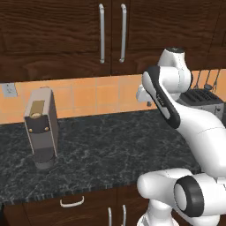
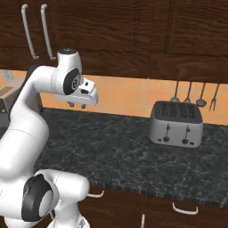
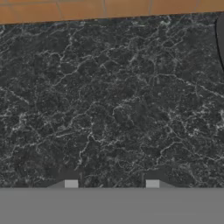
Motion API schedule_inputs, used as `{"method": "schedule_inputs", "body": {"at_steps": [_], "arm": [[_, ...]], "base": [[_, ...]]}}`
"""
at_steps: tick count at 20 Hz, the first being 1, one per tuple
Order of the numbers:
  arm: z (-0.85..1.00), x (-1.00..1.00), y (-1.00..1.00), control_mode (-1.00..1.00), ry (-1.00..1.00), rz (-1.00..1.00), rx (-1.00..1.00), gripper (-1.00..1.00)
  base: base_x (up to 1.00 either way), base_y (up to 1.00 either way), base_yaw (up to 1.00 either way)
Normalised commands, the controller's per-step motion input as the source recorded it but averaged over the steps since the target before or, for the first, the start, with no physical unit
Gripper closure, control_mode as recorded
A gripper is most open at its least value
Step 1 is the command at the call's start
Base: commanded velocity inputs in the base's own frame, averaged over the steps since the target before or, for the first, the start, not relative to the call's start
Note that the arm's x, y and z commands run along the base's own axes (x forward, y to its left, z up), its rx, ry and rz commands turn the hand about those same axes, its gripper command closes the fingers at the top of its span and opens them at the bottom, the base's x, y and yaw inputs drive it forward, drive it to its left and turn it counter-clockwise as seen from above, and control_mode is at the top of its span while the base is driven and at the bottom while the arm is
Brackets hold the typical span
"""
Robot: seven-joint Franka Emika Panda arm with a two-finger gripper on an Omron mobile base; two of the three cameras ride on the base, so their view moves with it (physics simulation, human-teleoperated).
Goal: Navigate to the fridge.
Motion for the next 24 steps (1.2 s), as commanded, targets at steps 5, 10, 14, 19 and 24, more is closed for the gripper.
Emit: {"method": "schedule_inputs", "body": {"at_steps": [5, 10, 14, 19, 24], "arm": [[0.0, 0.0, 0.0, 1.0, 0.0, 0.0, 0.0, -1.0], [0.0, 0.0, 0.0, 1.0, 0.0, 0.0, 0.0, -1.0], [0.0, 0.0, 0.0, 1.0, 0.0, 0.0, 0.0, -1.0], [0.0, 0.0, 0.0, 1.0, 0.0, 0.0, 0.0, -1.0], [0.0, 0.0, 0.0, 1.0, 0.0, 0.0, 0.0, -1.0]], "base": [[-0.07, -0.07, -0.22], [-0.2, -0.42, -0.58], [-0.1, -0.39, -0.56], [-0.41, -0.58, -0.56], [-0.09, -0.36, -0.65]]}}
